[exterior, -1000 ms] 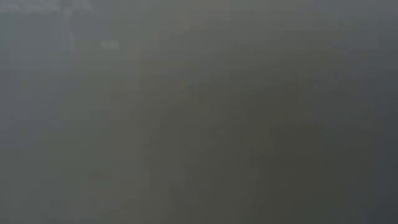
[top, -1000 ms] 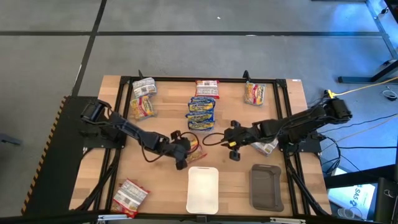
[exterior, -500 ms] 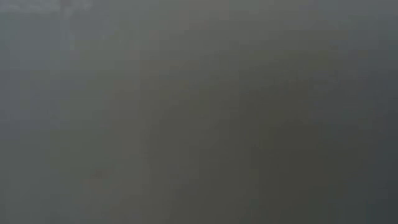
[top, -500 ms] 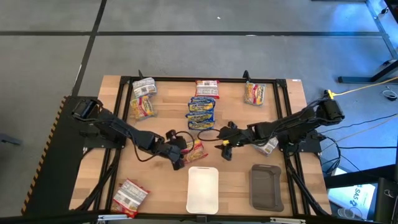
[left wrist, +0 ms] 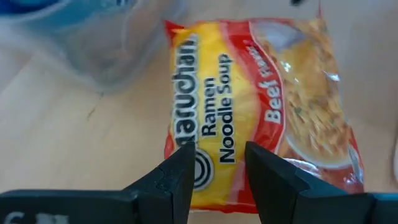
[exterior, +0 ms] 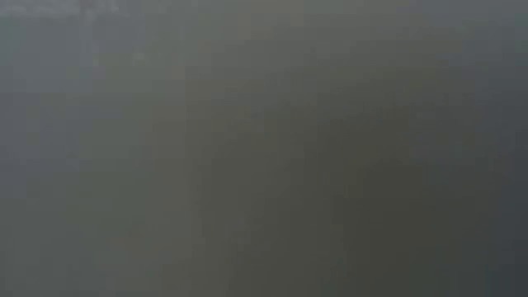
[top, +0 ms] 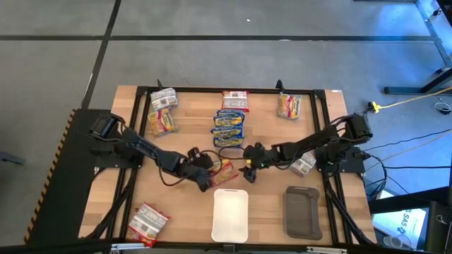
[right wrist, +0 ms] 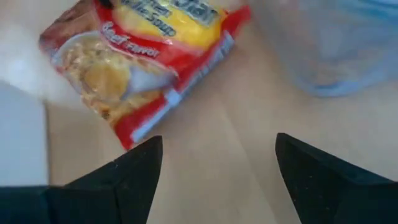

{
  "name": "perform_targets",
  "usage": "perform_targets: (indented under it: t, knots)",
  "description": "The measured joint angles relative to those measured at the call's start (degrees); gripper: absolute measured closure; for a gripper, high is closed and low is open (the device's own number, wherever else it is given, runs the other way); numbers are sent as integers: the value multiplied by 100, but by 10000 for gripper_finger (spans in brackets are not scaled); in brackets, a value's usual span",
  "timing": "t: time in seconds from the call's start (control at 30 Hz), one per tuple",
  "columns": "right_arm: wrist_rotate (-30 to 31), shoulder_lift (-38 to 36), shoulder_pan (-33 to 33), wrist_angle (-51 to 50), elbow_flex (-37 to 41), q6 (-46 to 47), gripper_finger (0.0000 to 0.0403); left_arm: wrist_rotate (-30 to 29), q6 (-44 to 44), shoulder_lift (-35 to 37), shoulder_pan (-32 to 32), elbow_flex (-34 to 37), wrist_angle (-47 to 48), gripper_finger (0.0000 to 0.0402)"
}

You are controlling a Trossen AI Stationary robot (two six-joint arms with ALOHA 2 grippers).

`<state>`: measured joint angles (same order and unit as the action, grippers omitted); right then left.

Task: Sort Maruchan noodles
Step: Put the red noodle pack into the white bin

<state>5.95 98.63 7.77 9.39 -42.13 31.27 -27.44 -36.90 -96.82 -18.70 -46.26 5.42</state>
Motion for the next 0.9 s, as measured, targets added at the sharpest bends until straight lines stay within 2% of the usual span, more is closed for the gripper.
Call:
perform_targets:
  t: [0.13,0.33,0.5,0.63,0.77,0.9]
  knots:
    - [-234,-369,-242,-744,-9,-168,112,103,313,-246,187,-3,-622,266]
    - [-15,-963,-377,-1789,-7,-426,112,501,851,-647,549,-7,-1871,266]
    - [100,-1327,-367,-2221,110,-475,112,736,1098,-859,783,-64,-2336,266]
    - [43,-1649,-378,-2085,514,-342,112,760,1332,-841,830,-219,-2314,266]
    - [-349,-1894,-382,-919,1120,-88,112,765,1465,-530,752,-368,-2146,266]
    - [-737,-1883,-373,121,1389,225,112,717,1317,-109,608,-342,-1373,266]
